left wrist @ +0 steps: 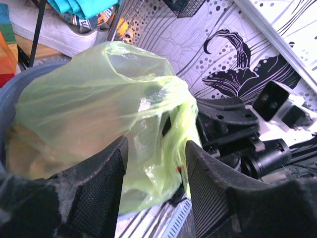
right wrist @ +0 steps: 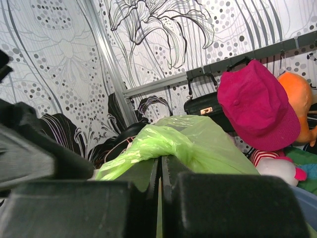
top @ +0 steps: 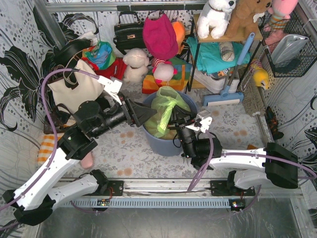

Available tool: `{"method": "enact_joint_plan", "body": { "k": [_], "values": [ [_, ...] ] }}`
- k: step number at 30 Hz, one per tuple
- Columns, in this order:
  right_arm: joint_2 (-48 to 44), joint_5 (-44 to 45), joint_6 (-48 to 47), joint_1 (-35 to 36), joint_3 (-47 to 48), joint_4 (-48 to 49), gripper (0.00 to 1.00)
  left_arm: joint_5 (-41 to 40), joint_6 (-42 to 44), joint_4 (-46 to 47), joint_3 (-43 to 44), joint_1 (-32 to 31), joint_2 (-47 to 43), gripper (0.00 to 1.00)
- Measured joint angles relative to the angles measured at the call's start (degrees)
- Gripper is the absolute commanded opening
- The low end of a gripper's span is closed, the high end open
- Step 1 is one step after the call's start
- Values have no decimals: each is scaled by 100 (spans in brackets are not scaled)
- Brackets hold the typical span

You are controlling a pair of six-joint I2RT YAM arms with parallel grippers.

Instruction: Tie the trash bag

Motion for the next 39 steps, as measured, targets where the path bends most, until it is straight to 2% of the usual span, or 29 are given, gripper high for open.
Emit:
{"method": "enact_joint_plan", "body": {
  "k": [4,9,14,18,23,26,30,39],
  "values": [
    [-42,-35,2,0,0,-57,0,0,2,588,-297,0,249,62],
    [-57,-85,13,0,0,-149,0,-50,273,796,-634,0,476,64],
    [-57,-96,68,0,2,-232,0,-87,638,1104,-662,0,483,61],
    [-52,-96,136,0,2,-247,0,48,894,1423,-664,0,485,53],
    [13,-94,136,0,46,-249,0,273,1049,1700,-776,0,470,22],
    [55,-94,133,0,87,-247,0,415,1086,1738,-890,0,446,8],
    [120,-90,127,0,122,-190,0,632,1005,1770,-1069,0,376,5],
    [341,-94,-116,0,144,101,0,1329,603,1862,-1416,7,-15,5]
  ]
}}
